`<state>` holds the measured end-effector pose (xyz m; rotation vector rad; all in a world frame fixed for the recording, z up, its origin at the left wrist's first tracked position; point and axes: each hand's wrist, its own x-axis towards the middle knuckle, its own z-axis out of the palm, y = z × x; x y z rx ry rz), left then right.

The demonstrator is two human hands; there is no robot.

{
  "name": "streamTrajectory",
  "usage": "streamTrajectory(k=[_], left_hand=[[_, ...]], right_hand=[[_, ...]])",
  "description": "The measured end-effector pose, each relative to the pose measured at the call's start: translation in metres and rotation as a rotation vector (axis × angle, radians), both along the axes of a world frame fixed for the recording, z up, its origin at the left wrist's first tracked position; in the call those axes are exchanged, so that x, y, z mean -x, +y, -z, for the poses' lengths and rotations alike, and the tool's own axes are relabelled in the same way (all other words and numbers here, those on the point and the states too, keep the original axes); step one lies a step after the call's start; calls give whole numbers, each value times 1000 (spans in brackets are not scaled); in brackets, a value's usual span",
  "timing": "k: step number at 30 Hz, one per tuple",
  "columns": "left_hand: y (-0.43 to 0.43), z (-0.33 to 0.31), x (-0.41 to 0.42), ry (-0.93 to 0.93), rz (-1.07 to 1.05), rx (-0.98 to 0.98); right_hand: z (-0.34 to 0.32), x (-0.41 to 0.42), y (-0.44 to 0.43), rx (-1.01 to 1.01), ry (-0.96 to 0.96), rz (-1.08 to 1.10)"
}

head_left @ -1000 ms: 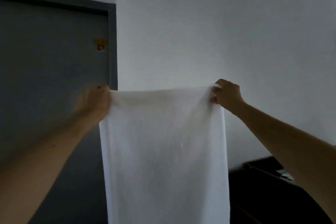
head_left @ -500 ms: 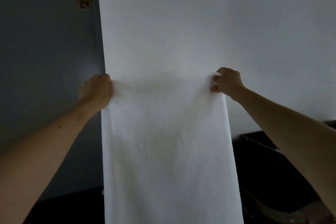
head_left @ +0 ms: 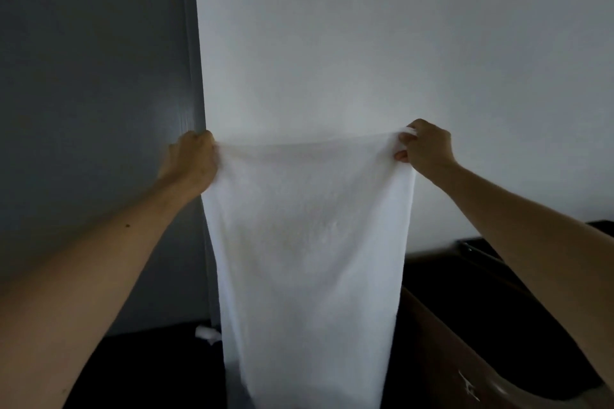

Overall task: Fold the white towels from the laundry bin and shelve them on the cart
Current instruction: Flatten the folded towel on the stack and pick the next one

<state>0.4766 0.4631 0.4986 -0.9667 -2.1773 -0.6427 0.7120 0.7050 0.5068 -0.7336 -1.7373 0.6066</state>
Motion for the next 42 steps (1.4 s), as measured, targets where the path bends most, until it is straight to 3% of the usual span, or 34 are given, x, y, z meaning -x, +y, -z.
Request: streamTrajectory(k=[11, 19, 24, 42], left_hand=[[-64, 49, -111, -60, -55, -3], [-133, 158, -226, -323, -133, 116], [-160, 205, -276, -363, -146, 240], [-145, 265, -309, -377, -142, 411]], right_hand=[[36, -99, -47, 41, -60, -85], [131, -200, -107, 162, -299, -185], [177, -250, -131, 232, -510, -210], [251, -287, -122, 467, -651, -241]])
